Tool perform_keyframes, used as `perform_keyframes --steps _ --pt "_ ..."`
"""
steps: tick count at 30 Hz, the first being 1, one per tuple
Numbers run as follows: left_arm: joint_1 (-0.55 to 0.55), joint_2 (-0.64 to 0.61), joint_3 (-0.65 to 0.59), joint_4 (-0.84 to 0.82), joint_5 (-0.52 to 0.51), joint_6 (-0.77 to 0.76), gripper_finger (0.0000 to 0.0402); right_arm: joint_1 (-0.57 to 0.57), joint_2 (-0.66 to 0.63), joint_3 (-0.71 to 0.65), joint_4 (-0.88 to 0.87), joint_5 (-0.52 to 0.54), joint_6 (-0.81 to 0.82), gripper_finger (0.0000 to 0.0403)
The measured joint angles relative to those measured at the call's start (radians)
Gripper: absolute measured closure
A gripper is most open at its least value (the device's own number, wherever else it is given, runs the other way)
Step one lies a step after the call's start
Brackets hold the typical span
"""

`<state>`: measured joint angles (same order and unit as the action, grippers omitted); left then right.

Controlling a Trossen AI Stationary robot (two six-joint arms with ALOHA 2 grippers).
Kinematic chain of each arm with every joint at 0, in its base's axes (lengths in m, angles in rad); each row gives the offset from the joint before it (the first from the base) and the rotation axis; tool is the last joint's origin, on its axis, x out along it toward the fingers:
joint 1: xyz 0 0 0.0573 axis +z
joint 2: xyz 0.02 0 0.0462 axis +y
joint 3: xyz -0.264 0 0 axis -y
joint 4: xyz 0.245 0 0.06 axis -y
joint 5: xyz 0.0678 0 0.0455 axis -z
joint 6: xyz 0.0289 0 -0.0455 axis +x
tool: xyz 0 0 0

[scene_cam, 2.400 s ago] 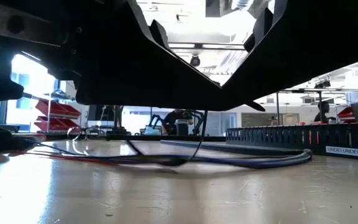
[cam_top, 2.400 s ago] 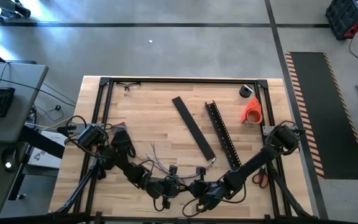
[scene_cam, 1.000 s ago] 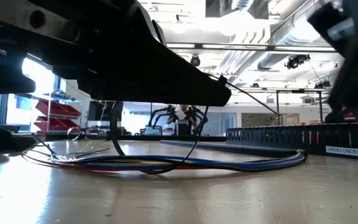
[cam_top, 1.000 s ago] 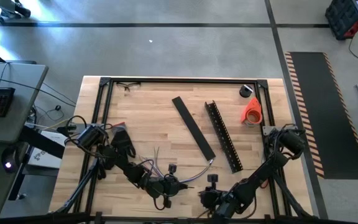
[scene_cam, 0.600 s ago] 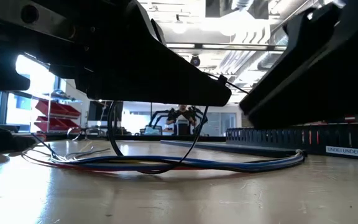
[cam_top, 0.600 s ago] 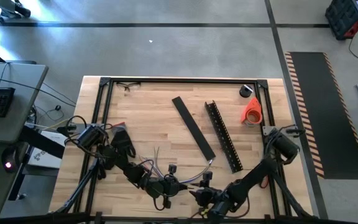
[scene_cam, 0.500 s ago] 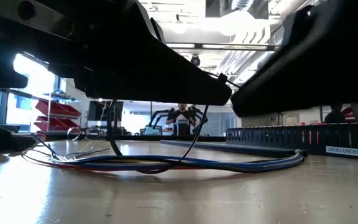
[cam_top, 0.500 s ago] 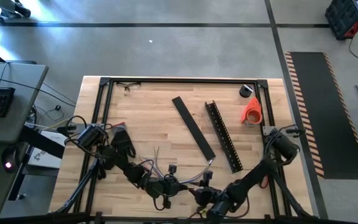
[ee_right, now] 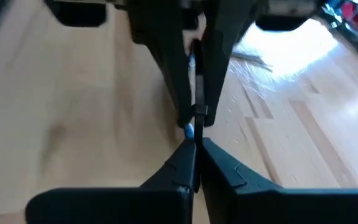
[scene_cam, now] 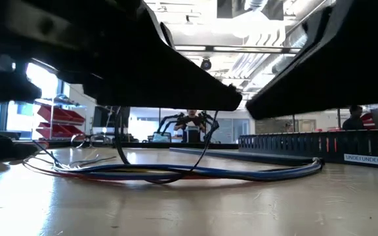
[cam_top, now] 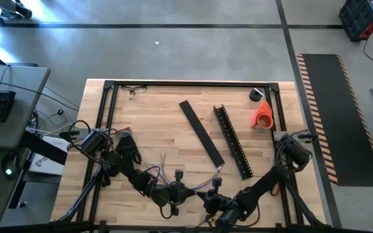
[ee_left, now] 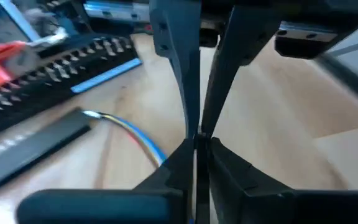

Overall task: Ziptie cables
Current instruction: Wrap the black zip tie on the cables

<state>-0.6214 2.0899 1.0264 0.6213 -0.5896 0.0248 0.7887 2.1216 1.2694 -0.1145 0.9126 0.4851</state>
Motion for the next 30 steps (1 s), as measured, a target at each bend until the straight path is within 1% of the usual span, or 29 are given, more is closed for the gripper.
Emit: perform_keyframes --steps 3,5,9,13,17,23,27,30 --pt "0.011 0.0 0.0 -0.003 -0.086 0.036 0.0335 -0.021 0.0 0.0 -0.083 -0.003 0.042 0.0402" --pt "0.031 0.0 0.0 0.005 -0.11 0.072 0.0306 -0.04 0.0 0.0 -0.154 0.005 0.072 0.0403" --pt "0.088 0.0 0.0 -0.021 -0.091 0.111 0.0255 -0.091 0.0 0.0 -0.303 0.039 0.135 0.0402" --pt "0.138 0.0 0.0 -0.051 -0.074 0.132 0.0226 -0.136 -0.001 0.0 -0.378 0.041 0.141 0.0402" --pt "0.148 -0.009 0.0 -0.059 -0.073 0.162 0.0218 -0.151 -0.001 0.0 -0.393 0.032 0.137 0.0402" --pt "0.101 -0.05 0.002 -0.101 -0.094 0.179 0.0218 -0.115 -0.001 0.0 -0.39 -0.007 0.147 0.0402" --pt "0.076 -0.053 0.0 -0.109 -0.093 0.166 0.0218 -0.076 -0.018 -0.001 -0.401 -0.012 0.209 0.0403" --pt "0.059 -0.055 0.0 -0.11 -0.092 0.15 0.0218 -0.049 -0.058 -0.001 -0.408 -0.064 0.3 0.0403"
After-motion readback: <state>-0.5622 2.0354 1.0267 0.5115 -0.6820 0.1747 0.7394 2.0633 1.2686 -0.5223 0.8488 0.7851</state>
